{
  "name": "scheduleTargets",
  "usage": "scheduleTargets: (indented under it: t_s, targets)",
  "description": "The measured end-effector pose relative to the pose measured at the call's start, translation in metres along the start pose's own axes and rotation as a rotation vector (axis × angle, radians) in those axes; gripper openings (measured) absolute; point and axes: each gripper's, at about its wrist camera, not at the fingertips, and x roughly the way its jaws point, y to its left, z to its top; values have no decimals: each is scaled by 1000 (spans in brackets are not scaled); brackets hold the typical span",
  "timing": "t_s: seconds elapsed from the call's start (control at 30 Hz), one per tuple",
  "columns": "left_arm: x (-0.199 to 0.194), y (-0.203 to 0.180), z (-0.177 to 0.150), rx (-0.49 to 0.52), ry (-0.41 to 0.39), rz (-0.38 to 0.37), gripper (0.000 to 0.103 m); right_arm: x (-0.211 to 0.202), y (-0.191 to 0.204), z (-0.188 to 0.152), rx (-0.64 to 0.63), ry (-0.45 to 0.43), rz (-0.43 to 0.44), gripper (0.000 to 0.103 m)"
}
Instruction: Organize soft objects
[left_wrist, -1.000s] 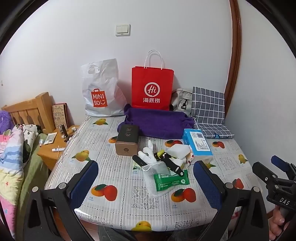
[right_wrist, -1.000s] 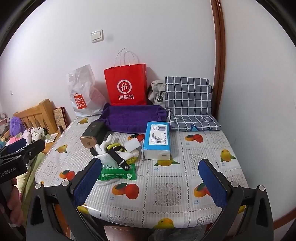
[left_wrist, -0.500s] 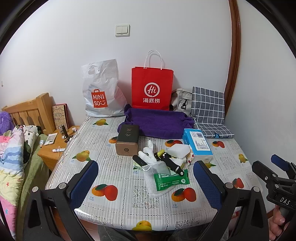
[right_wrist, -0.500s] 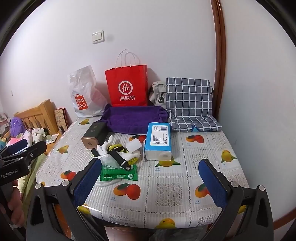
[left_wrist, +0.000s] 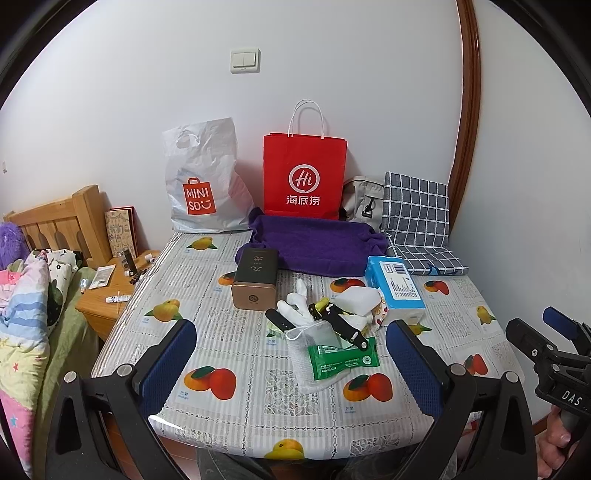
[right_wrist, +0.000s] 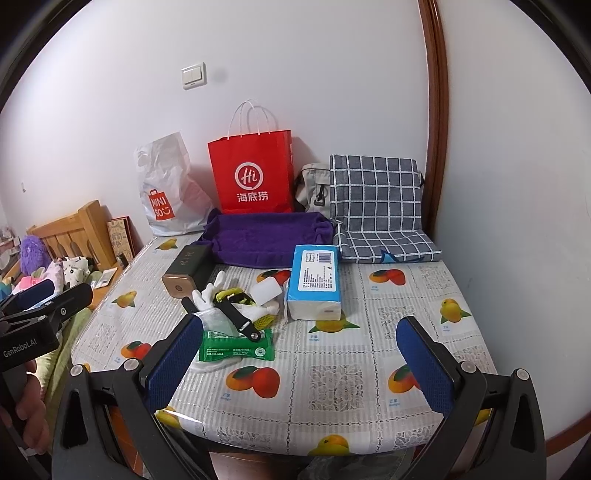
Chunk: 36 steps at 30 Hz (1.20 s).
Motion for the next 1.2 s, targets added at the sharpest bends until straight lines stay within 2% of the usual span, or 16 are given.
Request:
scheduleTargets:
  t_s: [1.2]
  targets:
    - [-3,1,2,1,-3,5,103,-2,2,2,-1,-6,4,103]
